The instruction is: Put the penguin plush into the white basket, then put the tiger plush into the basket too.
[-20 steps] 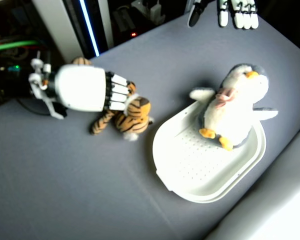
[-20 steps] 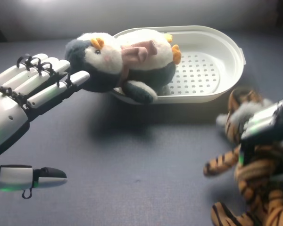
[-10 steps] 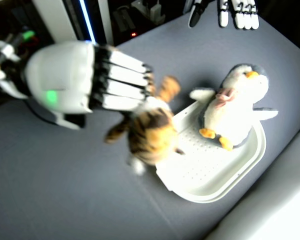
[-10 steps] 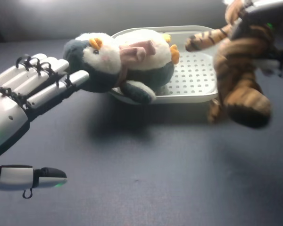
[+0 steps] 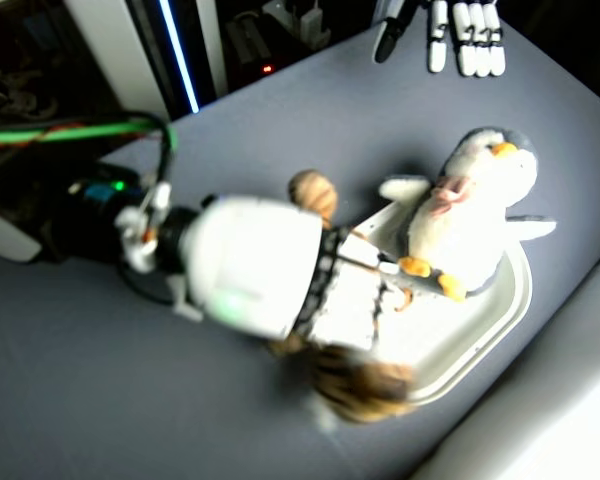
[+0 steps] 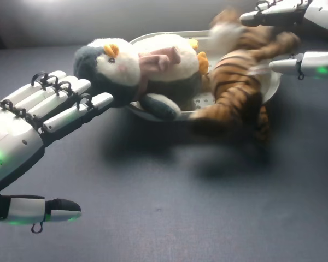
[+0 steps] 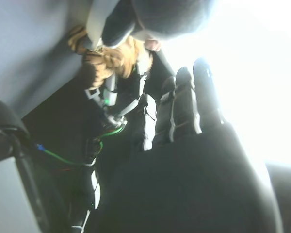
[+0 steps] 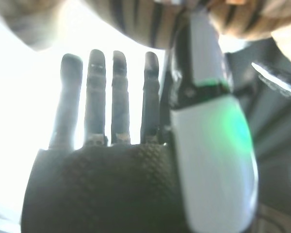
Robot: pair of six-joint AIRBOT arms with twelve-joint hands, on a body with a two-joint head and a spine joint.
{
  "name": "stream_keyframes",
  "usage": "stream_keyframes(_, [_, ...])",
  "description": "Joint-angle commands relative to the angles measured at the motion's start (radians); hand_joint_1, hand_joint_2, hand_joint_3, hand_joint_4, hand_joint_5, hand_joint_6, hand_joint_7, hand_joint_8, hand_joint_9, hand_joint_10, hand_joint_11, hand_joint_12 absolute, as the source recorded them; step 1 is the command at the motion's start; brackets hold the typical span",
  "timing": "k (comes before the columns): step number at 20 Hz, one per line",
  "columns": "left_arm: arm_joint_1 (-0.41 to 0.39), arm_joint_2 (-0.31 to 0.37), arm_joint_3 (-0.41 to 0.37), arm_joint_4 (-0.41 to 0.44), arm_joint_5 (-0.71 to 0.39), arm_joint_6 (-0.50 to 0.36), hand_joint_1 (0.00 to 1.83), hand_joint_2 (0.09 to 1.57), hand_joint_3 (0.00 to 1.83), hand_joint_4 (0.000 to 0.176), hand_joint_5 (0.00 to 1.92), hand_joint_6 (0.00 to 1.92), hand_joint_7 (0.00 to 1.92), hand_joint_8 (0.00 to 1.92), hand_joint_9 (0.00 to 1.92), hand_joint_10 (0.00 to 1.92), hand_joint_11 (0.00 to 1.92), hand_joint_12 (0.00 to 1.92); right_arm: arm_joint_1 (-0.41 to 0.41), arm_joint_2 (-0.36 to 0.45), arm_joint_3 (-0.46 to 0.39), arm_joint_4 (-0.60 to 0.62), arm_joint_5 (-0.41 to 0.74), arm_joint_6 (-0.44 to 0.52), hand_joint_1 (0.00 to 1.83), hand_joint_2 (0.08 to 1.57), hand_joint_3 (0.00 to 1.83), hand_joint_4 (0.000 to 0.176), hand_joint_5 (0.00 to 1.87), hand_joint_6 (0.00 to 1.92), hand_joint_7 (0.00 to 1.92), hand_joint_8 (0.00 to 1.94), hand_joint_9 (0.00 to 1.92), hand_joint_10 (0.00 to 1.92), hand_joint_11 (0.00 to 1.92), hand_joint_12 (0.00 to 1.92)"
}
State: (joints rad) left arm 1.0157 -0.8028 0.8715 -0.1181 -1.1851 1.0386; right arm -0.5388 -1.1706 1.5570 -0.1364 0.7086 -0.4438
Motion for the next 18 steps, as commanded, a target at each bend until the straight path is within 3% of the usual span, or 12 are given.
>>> stream_keyframes(1, [-0.008, 0.000, 0.003, 0.004, -0.116, -0.002, 0.75, 0.83, 0.01, 0.150, 0.00, 0.00, 0.00, 0.00, 0.00, 0.00, 0.00, 0.00, 0.014, -0.004, -0.002, 0.020, 0.105, 0.005, 0.80, 1.24, 0.01, 0.153, 0.33, 0.00, 0.20, 0.00, 0.10, 0.00, 0.00, 0.22])
stream_keyframes(4, [-0.003, 0.000, 0.003, -0.005, -0.139, -0.002, 0.72, 0.82, 0.00, 0.144, 0.00, 0.00, 0.00, 0.00, 0.00, 0.00, 0.00, 0.00, 0.006, -0.001, -0.052, 0.020, 0.193, 0.026, 0.72, 1.27, 0.00, 0.157, 0.29, 0.00, 0.17, 0.00, 0.07, 0.00, 0.00, 0.12])
stream_keyframes(5, [-0.001, 0.001, 0.003, -0.010, -0.150, -0.098, 0.73, 0.82, 0.00, 0.153, 0.00, 0.00, 0.00, 0.00, 0.00, 0.00, 0.00, 0.00, -0.018, 0.020, -0.083, 0.020, 0.251, 0.039, 0.71, 1.27, 0.01, 0.148, 0.29, 0.00, 0.18, 0.01, 0.09, 0.01, 0.02, 0.12])
stream_keyframes(6, [0.001, 0.002, 0.003, -0.015, -0.163, -0.098, 0.76, 0.82, 0.00, 0.167, 0.00, 0.00, 0.00, 0.00, 0.00, 0.00, 0.00, 0.00, -0.050, 0.048, -0.115, 0.026, 0.311, 0.057, 0.74, 1.28, 0.01, 0.116, 0.31, 0.01, 0.21, 0.01, 0.13, 0.02, 0.06, 0.14])
stream_keyframes(8, [0.008, 0.008, 0.003, -0.027, -0.194, -0.098, 0.80, 0.83, 0.00, 0.170, 0.00, 0.00, 0.00, 0.00, 0.00, 0.00, 0.02, 0.01, -0.142, 0.101, -0.189, 0.065, 0.452, 0.068, 0.68, 1.29, 0.01, 0.102, 0.29, 0.00, 0.22, 0.01, 0.15, 0.01, 0.08, 0.13])
stream_keyframes(11, [0.014, 0.016, -0.001, -0.042, -0.238, -0.098, 0.81, 0.83, 0.00, 0.161, 0.00, 0.00, 0.00, 0.00, 0.00, 0.00, 0.01, 0.01, -0.297, 0.158, -0.287, 0.140, 0.652, 0.068, 0.71, 1.28, 0.00, 0.104, 0.32, 0.01, 0.24, 0.01, 0.15, 0.00, 0.07, 0.11])
stream_keyframes(12, [0.015, 0.018, -0.004, -0.043, -0.253, -0.098, 0.85, 0.84, 0.01, 0.175, 0.00, 0.00, 0.00, 0.00, 0.00, 0.00, 0.00, 0.00, -0.357, 0.177, -0.326, 0.169, 0.722, 0.068, 0.65, 1.25, 0.00, 0.111, 0.32, 0.00, 0.22, 0.00, 0.14, 0.00, 0.07, 0.10])
stream_keyframes(13, [0.016, 0.019, -0.005, -0.045, -0.262, -0.098, 0.90, 0.85, 0.01, 0.176, 0.00, 0.00, 0.00, 0.00, 0.00, 0.00, 0.00, 0.00, -0.399, 0.184, -0.346, 0.193, 0.765, 0.068, 0.64, 1.22, 0.00, 0.087, 0.35, 0.00, 0.26, 0.00, 0.19, 0.01, 0.11, 0.11])
stream_keyframes(15, [0.020, 0.020, -0.007, -0.054, -0.275, -0.102, 0.84, 0.82, 0.00, 0.176, 0.00, 0.00, 0.00, 0.00, 0.00, 0.00, 0.00, 0.00, -0.459, 0.186, -0.363, 0.238, 0.824, 0.081, 0.72, 1.26, 0.01, 0.131, 0.32, 0.00, 0.22, 0.00, 0.11, 0.00, 0.03, 0.08])
stream_keyframes(16, [0.023, 0.020, -0.007, -0.057, -0.278, -0.102, 0.84, 0.82, 0.00, 0.176, 0.00, 0.00, 0.00, 0.00, 0.00, 0.00, 0.00, 0.00, -0.486, 0.185, -0.363, 0.258, 0.844, 0.090, 0.72, 1.26, 0.01, 0.131, 0.32, 0.00, 0.22, 0.00, 0.11, 0.00, 0.03, 0.08])
stream_keyframes(17, [0.026, 0.021, -0.008, -0.061, -0.280, -0.102, 0.89, 0.82, 0.00, 0.163, 0.00, 0.00, 0.00, 0.00, 0.00, 0.00, 0.00, 0.00, -0.506, 0.185, -0.365, 0.269, 0.858, 0.100, 0.75, 1.30, 0.01, 0.108, 0.32, 0.00, 0.20, 0.00, 0.12, 0.00, 0.02, 0.09])
stream_keyframes(18, [0.028, 0.022, -0.008, -0.064, -0.281, -0.102, 0.89, 0.82, 0.00, 0.173, 0.00, 0.00, 0.00, 0.00, 0.00, 0.00, 0.00, 0.00, -0.512, 0.184, -0.367, 0.269, 0.865, 0.109, 0.70, 1.30, 0.01, 0.109, 0.32, 0.00, 0.22, 0.00, 0.11, 0.00, 0.00, 0.04])
